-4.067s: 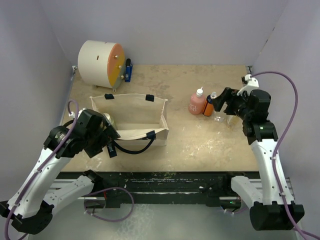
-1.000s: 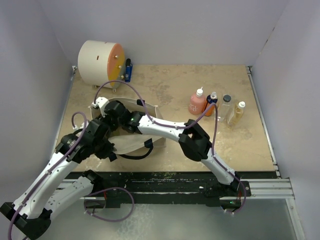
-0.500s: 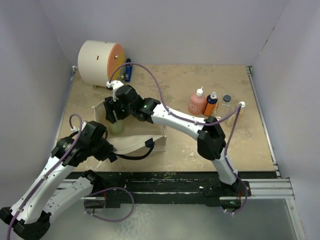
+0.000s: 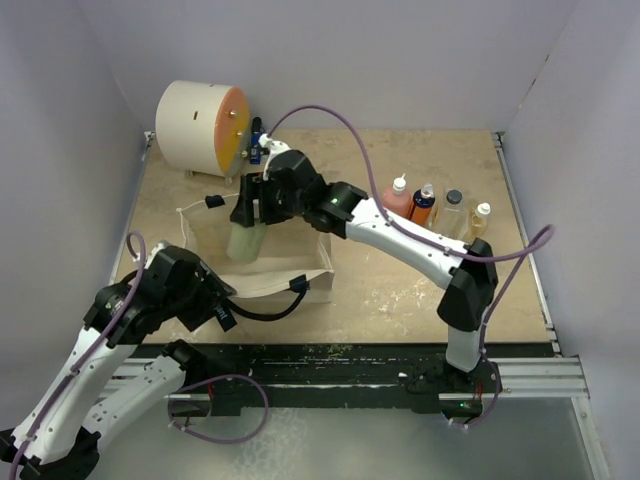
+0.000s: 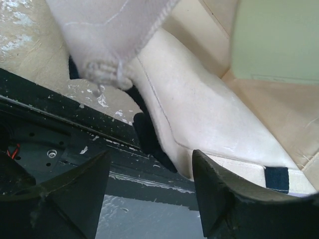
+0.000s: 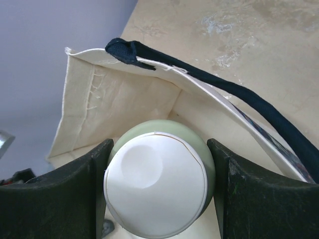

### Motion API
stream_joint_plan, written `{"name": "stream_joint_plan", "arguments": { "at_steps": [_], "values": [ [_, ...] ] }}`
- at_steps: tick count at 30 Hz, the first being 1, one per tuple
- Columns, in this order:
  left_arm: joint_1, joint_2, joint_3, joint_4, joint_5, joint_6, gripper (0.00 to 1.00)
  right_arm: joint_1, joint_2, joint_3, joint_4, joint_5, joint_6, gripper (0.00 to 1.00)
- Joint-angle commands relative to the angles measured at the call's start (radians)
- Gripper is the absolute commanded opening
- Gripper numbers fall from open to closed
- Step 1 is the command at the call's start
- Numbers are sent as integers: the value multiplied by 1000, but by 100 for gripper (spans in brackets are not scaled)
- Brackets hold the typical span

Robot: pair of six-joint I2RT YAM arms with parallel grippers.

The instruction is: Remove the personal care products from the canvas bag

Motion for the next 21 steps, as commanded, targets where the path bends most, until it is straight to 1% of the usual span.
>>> {"name": "stream_joint_plan", "arguments": {
  "at_steps": [1,5,7,9,10,13,15,16,19,20,21],
  "values": [
    [0,-30,45,-30,-16,30,72,-40,-185,-14,119,-64,119,0],
    [1,-56,34,-44,-34,21,74,-68,-285,-52,107,-72,136,0],
    [1,-57,21,-48,-40,15,79,-89,-337,-62,88,-68,139,0],
    [0,-49,9,-54,-47,7,88,-119,-388,-66,59,-66,137,0],
    [0,-42,2,-50,-49,10,91,-139,-416,-67,41,-63,133,0],
    [0,-16,-23,-66,-53,9,92,-190,-485,-41,-40,-25,95,0],
    [0,-7,-46,-83,-36,-3,89,-215,-520,0,-113,29,49,0],
    [0,-10,-58,-87,-25,-3,85,-222,-535,21,-153,65,24,0],
    [-1,-46,-80,-93,-2,20,63,-240,-581,51,-250,180,-45,0],
    [-1,-64,-82,-88,-1,24,59,-244,-598,40,-273,218,-65,0],
    [-1,-81,-84,-87,-2,18,57,-247,-615,24,-294,257,-81,0]
  ]
}}
